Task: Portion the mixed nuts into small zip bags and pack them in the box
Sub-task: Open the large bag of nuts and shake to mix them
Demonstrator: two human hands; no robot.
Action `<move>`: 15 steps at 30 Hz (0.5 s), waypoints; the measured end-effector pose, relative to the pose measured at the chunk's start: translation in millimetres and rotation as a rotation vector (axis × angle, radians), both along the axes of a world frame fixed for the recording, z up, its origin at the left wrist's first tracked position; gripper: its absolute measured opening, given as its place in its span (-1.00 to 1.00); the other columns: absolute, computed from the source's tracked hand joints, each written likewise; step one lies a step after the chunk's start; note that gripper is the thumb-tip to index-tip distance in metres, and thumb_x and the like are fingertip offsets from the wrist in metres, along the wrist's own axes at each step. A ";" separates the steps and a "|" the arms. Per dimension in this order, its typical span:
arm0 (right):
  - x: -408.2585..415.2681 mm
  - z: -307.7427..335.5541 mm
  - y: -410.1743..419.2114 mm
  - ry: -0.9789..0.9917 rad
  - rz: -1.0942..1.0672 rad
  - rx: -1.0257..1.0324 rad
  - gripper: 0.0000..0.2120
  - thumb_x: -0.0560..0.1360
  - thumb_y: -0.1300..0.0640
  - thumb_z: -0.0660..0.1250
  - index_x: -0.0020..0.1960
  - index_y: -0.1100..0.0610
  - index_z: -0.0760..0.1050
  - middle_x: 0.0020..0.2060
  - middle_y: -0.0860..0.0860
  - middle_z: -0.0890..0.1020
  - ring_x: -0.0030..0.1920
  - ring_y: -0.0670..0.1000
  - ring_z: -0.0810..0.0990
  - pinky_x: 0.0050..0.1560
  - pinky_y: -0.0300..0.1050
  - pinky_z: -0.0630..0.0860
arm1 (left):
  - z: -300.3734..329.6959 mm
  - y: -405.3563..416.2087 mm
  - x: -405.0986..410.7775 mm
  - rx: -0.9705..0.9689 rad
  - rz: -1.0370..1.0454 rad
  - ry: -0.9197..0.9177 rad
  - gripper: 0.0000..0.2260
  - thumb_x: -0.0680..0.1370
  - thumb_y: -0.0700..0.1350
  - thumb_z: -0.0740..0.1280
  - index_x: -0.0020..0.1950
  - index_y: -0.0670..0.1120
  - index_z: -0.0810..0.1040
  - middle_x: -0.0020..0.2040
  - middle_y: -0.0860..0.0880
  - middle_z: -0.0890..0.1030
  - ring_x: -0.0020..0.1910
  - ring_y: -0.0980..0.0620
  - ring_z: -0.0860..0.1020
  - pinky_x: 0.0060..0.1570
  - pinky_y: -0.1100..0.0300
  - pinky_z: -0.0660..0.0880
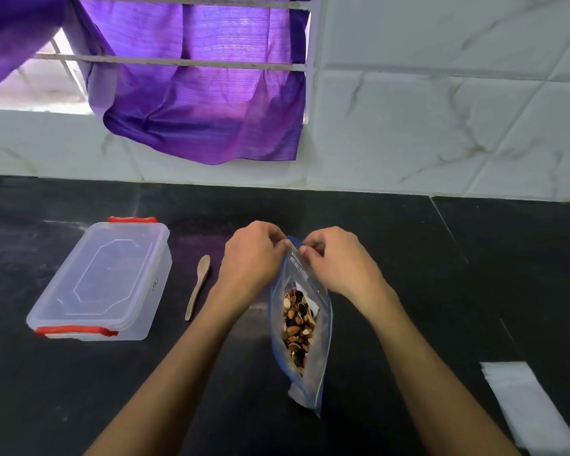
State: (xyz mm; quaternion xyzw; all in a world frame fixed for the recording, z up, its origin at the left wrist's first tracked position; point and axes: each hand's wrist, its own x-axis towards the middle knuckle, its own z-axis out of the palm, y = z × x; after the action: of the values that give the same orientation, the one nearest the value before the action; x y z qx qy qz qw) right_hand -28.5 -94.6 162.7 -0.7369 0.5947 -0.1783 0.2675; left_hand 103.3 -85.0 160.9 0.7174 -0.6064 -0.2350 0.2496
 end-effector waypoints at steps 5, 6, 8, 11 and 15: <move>-7.0 -12.8 -14.6 -0.165 0.040 0.281 -0.71 0.61 0.05 0.17 -0.12 0.15 0.58 -0.22 0.10 0.64 -0.18 0.02 0.58 -0.10 -0.06 0.46 | -4.4 -7.4 3.0 0.099 -0.053 0.147 -0.79 0.59 -0.16 0.21 -0.08 -0.16 0.63 -0.27 -0.01 0.52 -0.27 0.06 0.45 -0.25 0.19 0.35; -8.3 -16.2 -17.1 -0.236 0.040 0.360 -0.68 0.62 0.05 0.15 -0.13 0.20 0.57 -0.25 0.11 0.62 -0.19 0.04 0.57 -0.07 -0.03 0.47 | -4.8 -8.5 3.1 0.157 -0.050 0.258 -0.79 0.56 -0.19 0.20 -0.14 -0.21 0.61 -0.31 -0.05 0.48 -0.31 0.05 0.40 -0.28 0.17 0.30; -9.3 -21.9 -20.2 -0.426 0.004 0.521 -0.65 0.64 0.07 0.12 -0.18 0.22 0.54 -0.31 0.06 0.60 -0.25 -0.01 0.56 -0.05 -0.05 0.48 | -7.9 -9.9 3.6 0.247 -0.043 0.395 -0.77 0.56 -0.20 0.18 -0.24 -0.20 0.52 -0.36 -0.07 0.42 -0.34 0.05 0.36 -0.30 0.17 0.29; -8.5 -28.1 -19.6 -0.536 -0.037 0.566 -0.65 0.65 0.06 0.09 -0.15 0.22 0.51 -0.42 0.00 0.55 -0.44 -0.09 0.50 -0.24 -0.17 0.44 | -15.6 -8.2 3.3 0.264 -0.105 0.441 -0.73 0.62 -0.16 0.16 -0.28 -0.10 0.44 -0.40 0.00 0.40 -0.44 0.11 0.36 -0.40 0.26 0.30; -13.7 -27.1 -17.2 -0.371 0.049 0.371 -0.61 0.57 -0.15 0.15 -0.01 0.16 0.53 -0.44 -0.06 0.48 -0.51 -0.13 0.46 -0.42 -0.30 0.38 | -18.8 -4.5 4.7 0.121 -0.199 0.359 -0.79 0.63 -0.09 0.20 -0.11 -0.08 0.58 -0.41 0.07 0.46 -0.49 0.21 0.38 -0.43 0.35 0.31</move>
State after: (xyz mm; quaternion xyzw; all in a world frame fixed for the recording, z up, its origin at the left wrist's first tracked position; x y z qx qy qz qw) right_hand -42.1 -111.8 135.5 -0.6439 0.5401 -0.1916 0.5069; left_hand 108.0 -89.5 142.0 0.6141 -0.6050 -0.4186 0.2857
